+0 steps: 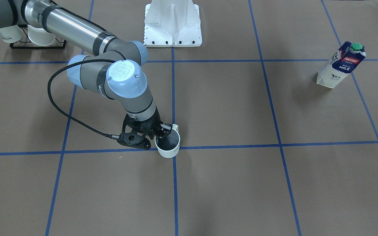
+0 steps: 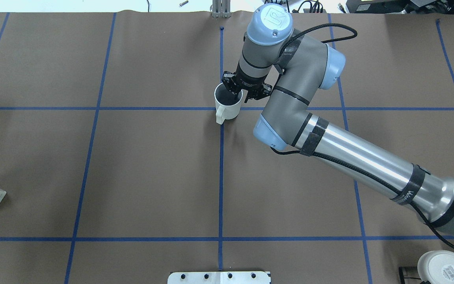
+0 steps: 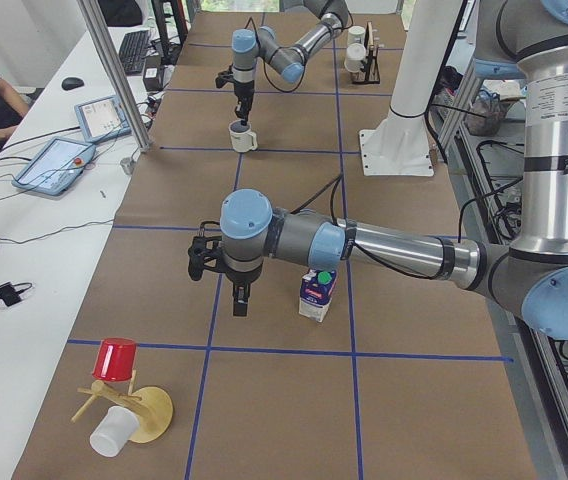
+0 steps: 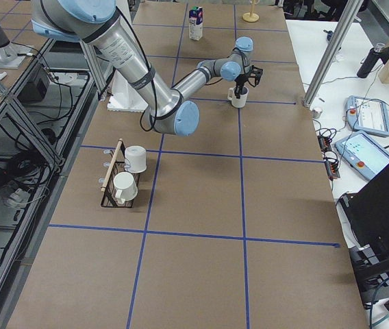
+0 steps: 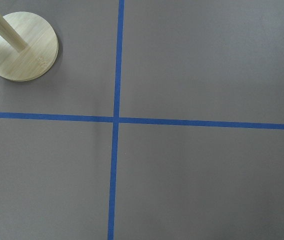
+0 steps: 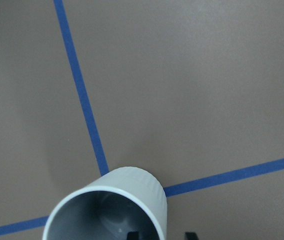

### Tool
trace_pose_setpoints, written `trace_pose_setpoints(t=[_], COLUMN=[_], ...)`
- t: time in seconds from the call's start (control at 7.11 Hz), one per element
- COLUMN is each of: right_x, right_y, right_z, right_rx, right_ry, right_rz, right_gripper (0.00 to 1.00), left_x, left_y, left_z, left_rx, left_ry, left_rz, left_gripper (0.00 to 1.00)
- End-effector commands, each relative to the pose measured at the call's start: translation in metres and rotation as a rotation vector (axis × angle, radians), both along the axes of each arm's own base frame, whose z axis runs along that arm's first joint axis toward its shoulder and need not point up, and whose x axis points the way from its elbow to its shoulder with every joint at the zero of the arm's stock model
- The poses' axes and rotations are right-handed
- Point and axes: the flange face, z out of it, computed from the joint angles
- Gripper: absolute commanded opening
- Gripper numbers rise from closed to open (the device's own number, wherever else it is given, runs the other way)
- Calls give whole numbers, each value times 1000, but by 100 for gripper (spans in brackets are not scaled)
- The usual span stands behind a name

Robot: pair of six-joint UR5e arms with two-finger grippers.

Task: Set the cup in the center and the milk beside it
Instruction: 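Carry the white mug with the right gripper to the grid center, then lower the mug onto the table and open the right gripper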

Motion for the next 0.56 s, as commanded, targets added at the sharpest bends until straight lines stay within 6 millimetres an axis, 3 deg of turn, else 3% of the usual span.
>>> trace_pose_setpoints(t=[0.0, 0.14, 0.28, 0.42], right_x=[35, 66, 110, 141], right_y=[-7, -1, 5, 1], right_z=[-20, -19, 1, 18], right_rx=[2, 7, 20, 26], right_ry=[-23, -30, -31, 5], right_rz=[20, 41, 35, 28], right_gripper=[100, 100, 100, 100], left_x=[-2, -4, -1, 0], left_y=[2, 17, 51, 90], left_z=[-11, -32, -45, -51], left_rx=[15, 52, 70, 75], left_ry=[1, 10, 13, 12], left_rz=[-3, -5, 0, 6], left_gripper=[98, 98, 98, 98])
